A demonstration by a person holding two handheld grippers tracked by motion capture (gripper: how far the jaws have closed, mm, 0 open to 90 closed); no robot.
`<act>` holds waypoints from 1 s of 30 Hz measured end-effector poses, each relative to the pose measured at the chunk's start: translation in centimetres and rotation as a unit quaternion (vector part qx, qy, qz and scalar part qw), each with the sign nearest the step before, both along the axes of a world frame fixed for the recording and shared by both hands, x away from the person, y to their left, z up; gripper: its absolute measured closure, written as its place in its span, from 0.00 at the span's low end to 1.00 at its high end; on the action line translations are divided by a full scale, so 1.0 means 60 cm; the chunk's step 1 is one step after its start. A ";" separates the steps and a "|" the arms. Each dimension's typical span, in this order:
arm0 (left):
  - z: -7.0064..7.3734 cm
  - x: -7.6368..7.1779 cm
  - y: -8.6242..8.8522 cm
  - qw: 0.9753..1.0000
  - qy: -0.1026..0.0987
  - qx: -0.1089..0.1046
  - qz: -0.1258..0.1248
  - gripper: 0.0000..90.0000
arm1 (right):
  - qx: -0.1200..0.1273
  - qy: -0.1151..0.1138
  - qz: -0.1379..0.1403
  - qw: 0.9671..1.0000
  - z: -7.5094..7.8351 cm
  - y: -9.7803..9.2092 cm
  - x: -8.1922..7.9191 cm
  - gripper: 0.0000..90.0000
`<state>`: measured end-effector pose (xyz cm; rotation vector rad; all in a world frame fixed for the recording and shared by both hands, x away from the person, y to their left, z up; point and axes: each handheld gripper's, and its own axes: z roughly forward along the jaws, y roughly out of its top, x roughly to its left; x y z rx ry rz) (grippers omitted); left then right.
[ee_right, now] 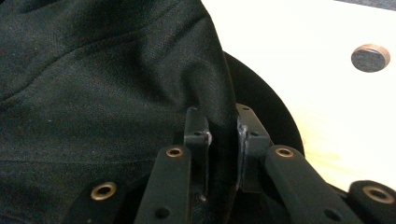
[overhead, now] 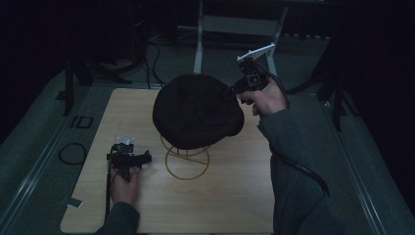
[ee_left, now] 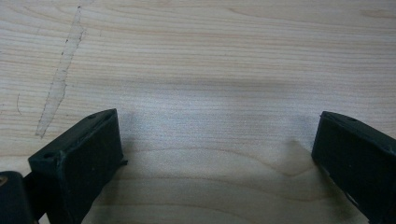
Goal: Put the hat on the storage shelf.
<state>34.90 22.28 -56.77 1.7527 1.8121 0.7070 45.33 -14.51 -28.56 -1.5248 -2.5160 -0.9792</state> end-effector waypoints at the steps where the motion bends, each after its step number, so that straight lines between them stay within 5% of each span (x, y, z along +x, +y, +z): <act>1: 0.000 0.000 0.000 1.000 0.000 0.000 0.000 0.01 | 0.000 0.000 0.000 1.000 0.000 0.000 0.000 0.87; 30: 0.000 0.000 0.000 1.000 -0.002 -0.002 0.002 0.01 | -0.034 0.002 0.024 0.999 -0.023 0.052 -0.004 0.86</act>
